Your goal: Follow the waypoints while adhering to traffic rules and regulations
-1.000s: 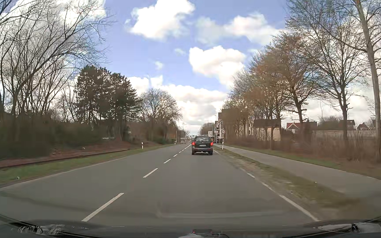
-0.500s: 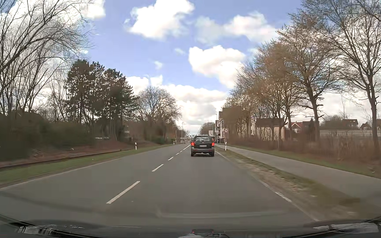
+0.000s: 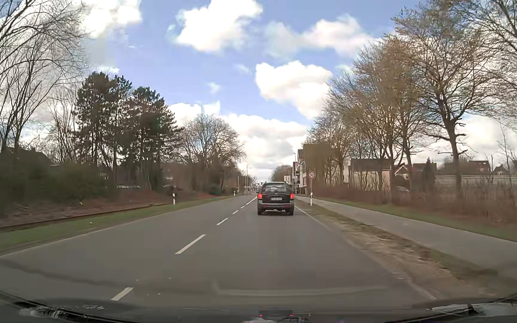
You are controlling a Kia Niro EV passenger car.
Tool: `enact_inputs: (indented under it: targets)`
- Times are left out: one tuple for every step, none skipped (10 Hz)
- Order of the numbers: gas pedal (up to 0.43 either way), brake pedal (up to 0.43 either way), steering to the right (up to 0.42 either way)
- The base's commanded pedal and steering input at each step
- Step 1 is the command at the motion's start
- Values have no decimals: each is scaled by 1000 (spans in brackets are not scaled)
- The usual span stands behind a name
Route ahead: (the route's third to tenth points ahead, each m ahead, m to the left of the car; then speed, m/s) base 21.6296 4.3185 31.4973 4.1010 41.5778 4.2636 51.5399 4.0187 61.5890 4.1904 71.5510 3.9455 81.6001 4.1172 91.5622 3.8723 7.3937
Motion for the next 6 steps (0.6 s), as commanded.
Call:
enact_inputs:
  targets:
    - [0, 207, 0]
    - [0, 213, 0]
    - [0, 232, 0]
    - [0, 244, 0]
    - [0, 250, 0]
    - [0, 262, 0]
